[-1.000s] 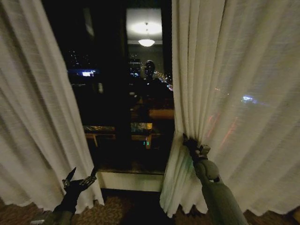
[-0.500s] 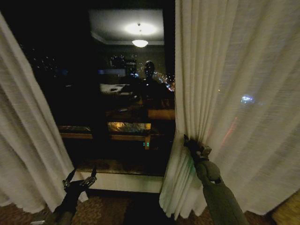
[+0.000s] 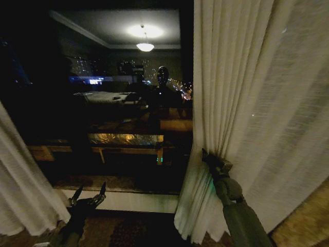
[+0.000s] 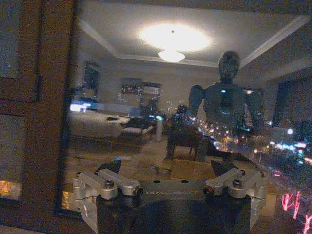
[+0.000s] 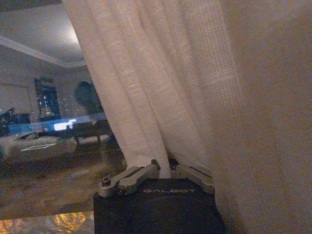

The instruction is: Open the curtains by pulling them apart, changing their state from closed to fully open.

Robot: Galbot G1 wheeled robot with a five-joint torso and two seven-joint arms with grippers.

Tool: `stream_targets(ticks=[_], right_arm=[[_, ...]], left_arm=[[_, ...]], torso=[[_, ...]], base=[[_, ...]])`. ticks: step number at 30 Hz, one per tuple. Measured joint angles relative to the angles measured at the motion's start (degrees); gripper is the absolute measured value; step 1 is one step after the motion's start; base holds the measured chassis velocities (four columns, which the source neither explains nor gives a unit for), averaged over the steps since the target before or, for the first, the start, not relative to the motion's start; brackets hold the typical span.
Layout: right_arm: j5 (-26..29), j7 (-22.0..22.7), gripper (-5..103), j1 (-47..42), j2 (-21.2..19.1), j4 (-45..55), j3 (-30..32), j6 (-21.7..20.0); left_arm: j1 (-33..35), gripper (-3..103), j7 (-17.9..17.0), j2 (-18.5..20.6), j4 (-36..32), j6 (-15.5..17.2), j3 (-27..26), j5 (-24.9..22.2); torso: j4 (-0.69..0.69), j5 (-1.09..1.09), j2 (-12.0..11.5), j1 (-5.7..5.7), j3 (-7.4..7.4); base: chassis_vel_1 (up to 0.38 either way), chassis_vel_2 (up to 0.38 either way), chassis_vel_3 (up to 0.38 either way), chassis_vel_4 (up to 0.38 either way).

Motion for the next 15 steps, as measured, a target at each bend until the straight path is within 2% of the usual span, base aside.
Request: stream_targets(ticks=[15], right_arm=[[-0.17,-0.02,0,-1.16,-0.19,1.18,0.41,0.07]], left_arm=[[-0.55,100,0.00,0.58,0.43,-0.12,0.11,-0.19]], torso=[[0.01,0.00,0.00,0.00,0.00]], base=[[-0.282,-0.430,0.283,0.422]])
